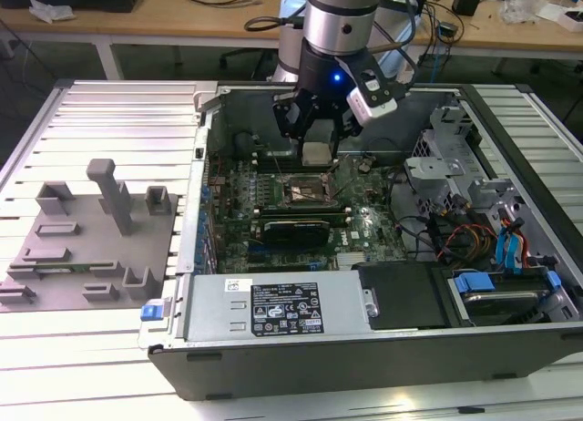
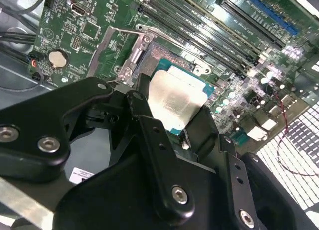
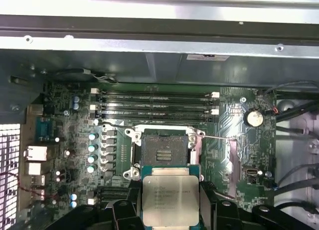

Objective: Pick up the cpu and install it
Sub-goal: 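Pick up the cpu and move it towards the insertion slot, then place the cpu into insertion slot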

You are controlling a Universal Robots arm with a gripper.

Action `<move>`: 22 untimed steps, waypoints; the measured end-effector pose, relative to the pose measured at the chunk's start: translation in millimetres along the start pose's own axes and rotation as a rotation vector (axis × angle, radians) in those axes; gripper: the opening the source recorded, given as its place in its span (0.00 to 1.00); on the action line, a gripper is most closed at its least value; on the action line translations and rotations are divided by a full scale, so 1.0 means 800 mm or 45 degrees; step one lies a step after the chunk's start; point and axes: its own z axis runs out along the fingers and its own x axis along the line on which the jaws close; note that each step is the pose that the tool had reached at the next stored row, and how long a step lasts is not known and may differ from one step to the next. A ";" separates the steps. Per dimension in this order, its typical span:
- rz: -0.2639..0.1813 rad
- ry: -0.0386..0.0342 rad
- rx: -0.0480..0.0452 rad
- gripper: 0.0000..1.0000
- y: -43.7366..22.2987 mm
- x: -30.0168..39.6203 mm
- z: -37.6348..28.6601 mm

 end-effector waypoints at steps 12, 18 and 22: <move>0.000 -0.0004 0.000 0.55 0.0001 0.0000 0.0011; 0.068 -0.0025 -0.001 0.55 0.0001 0.0000 0.0016; 0.178 -0.0062 -0.002 0.55 0.0001 0.0000 0.0022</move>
